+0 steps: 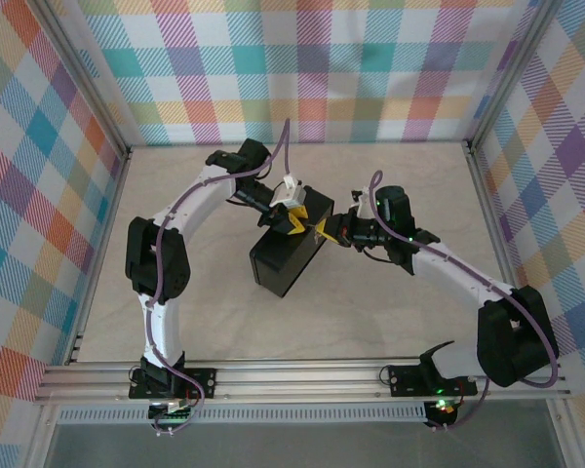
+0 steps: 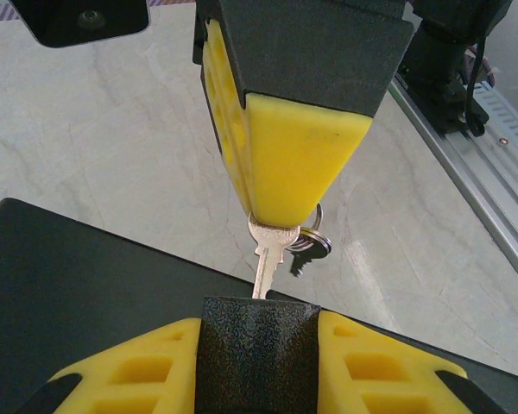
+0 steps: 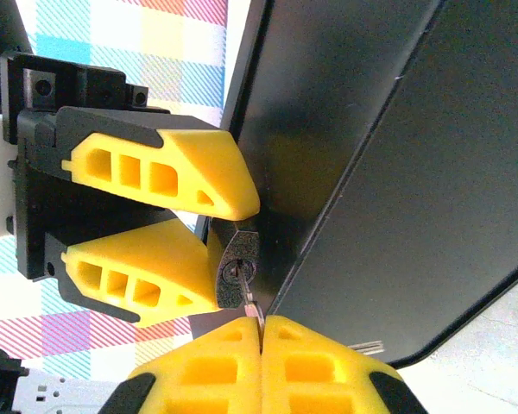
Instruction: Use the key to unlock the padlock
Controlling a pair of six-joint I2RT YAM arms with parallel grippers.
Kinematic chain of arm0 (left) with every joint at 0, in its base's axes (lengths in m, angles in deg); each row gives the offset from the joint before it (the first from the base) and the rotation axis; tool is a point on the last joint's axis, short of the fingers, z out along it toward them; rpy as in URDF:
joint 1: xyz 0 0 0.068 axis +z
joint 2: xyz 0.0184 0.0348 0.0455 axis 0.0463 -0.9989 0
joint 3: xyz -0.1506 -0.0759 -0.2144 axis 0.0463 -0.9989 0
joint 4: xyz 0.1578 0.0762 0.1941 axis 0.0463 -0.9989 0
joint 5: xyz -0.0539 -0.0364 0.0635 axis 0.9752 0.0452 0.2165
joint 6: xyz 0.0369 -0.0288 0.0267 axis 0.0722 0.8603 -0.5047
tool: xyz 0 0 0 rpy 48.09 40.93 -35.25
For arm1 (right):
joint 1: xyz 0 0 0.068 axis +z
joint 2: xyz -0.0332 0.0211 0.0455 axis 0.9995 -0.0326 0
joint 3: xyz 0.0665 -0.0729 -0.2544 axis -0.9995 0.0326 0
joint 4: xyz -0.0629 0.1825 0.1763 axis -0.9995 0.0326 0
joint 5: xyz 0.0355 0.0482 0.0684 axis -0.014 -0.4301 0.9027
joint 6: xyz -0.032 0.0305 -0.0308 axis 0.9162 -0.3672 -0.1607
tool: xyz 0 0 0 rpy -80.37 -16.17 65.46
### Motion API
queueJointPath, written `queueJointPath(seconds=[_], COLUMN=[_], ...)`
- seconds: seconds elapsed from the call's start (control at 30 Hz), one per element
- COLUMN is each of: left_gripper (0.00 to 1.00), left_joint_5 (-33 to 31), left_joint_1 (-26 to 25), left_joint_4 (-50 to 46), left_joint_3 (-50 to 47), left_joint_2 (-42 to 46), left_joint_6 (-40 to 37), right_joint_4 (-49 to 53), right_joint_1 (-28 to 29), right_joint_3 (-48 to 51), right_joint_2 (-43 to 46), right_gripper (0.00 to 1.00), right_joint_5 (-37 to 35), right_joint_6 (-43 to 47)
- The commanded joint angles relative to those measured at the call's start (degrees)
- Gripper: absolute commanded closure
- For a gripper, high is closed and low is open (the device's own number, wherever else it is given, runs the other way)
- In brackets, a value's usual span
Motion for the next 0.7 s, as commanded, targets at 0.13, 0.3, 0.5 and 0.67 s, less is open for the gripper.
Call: queueJointPath(seconds=[0.13, 0.3, 0.5, 0.67], left_gripper=[0.80, 0.79, 0.77, 0.76], left_joint_5=[2.75, 3.57, 0.48, -2.06], left_joint_1=[0.54, 0.67, -0.56, -1.22], left_joint_4=[-2.09, -3.43, -0.01, 4.03], left_joint_3=[-0.14, 0.62, -1.09, -2.86], left_joint_2=[-0.59, -1.32, -0.32, 0.34], left_joint_6=[-2.11, -2.86, -1.36, 1.13], right_joint_4=[-3.84, -6.27, -12.09, -16.07], right_joint_1=[-1.88, -1.42, -0.70, -0.60], right_joint_3=[0.67, -0.27, -0.84, 0.70], right_joint_2=[-0.88, -2.40, -5.54, -6.04], right_gripper=[1.00, 1.00, 1.00, 1.00], right_joint_5=[2.88, 5.20, 8.09, 8.64], right_joint_6=[1.48, 1.43, -4.95, -9.27])
